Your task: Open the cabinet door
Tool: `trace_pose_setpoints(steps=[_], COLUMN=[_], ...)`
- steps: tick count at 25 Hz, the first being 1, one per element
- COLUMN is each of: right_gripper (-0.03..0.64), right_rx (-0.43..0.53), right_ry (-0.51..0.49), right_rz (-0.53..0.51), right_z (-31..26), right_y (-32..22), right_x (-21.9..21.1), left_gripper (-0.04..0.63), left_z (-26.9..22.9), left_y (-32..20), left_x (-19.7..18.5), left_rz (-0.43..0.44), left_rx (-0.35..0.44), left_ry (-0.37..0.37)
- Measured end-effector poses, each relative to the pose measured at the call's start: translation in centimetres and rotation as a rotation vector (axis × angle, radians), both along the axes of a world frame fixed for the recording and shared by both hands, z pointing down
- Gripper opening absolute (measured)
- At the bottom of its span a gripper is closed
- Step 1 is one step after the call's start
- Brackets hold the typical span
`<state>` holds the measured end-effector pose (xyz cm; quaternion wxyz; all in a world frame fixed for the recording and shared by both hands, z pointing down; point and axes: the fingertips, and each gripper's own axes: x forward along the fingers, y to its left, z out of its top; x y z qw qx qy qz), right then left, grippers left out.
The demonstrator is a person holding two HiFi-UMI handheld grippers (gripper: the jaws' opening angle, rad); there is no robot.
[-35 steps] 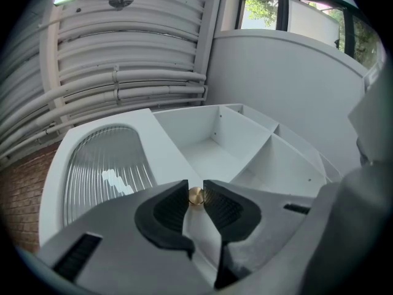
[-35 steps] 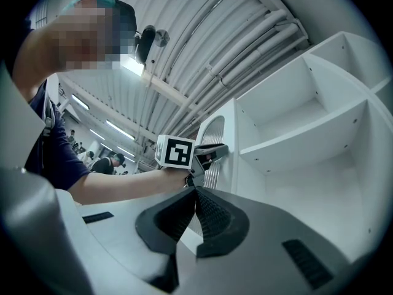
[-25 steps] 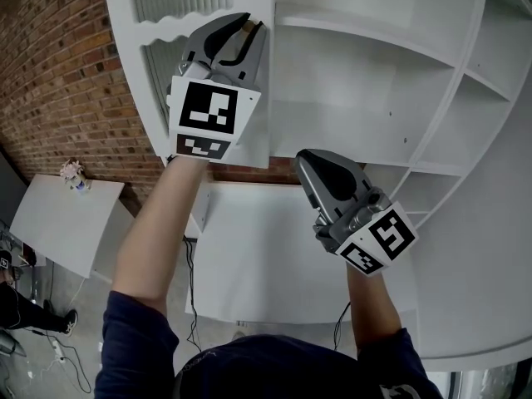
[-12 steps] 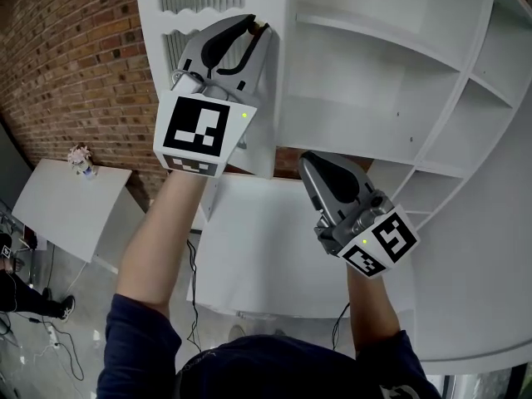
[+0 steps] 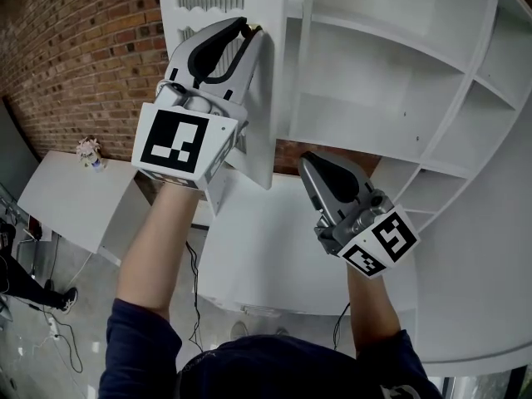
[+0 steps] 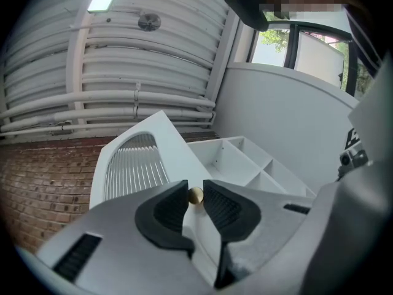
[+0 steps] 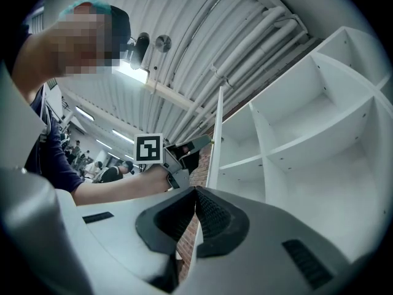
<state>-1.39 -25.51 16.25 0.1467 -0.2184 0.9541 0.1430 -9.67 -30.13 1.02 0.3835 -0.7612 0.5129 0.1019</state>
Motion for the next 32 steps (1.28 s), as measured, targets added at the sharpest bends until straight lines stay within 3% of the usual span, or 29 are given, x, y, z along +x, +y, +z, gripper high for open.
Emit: trace_pose_setpoints(steps=[9,13,32], right_gripper=[0.02,0.02,0.02], right_rx=[-0.005,-0.003,0.022], right_ry=[0.011,0.017,0.036], right_rz=[-0.043,-0.068,-0.225], right_z=[0.1,0.1,-0.4], right_y=[1.2,1.7,6.2], right_x=[-2.7,-4.2,-10.9], left_gripper=[0.078,0.07,0.051], left_z=[0.1,-0.4,-0.2], left_y=[3.8,5.7,9.6], left_x=[-3.0,-3.9,-10.1], left_rz=[0.037,-0.014,-0.217], left_rx=[0.035,0.11,0.113], left_ry=[0.017,0.008,0.044])
